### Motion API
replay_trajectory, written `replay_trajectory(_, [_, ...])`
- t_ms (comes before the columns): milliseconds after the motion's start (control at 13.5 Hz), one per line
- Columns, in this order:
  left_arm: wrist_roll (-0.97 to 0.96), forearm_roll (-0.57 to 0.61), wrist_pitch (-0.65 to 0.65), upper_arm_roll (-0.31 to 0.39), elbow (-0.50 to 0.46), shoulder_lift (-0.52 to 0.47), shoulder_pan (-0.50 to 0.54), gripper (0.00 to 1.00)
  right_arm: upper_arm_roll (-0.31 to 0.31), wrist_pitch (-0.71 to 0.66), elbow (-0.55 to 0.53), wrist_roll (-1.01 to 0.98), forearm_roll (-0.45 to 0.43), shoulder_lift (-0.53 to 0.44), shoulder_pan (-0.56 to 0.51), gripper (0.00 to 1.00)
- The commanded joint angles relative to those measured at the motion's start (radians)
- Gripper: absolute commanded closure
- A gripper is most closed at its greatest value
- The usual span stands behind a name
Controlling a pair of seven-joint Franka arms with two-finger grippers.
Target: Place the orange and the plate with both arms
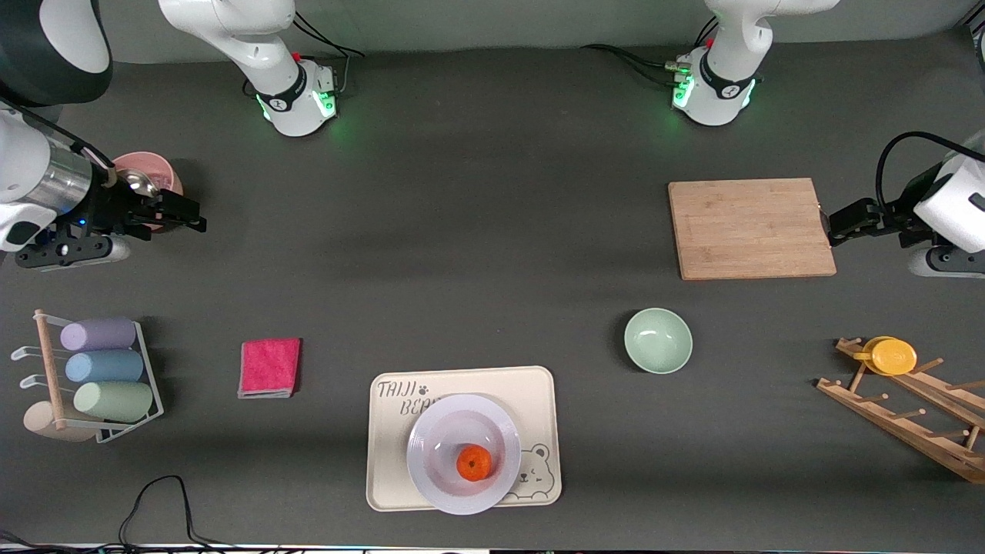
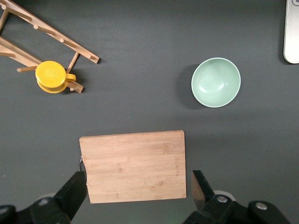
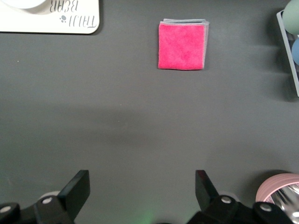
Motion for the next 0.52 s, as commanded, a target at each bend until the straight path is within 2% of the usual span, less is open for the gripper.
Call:
replay_trajectory(0, [-0.002,-0.009,-0.017,0.001,0.011,-0.005,-0.002,0.00,-0.084,0.005,-0.007,0.017,-0.024,-0.010,0.090,0.00])
replay_trajectory(444, [-0.007,-0.011,-0.017,0.001,0.012,-0.005,-0.003,0.00,-0.084,0.005,0.002,0.017,-0.023,-0.002,0.087,0.00])
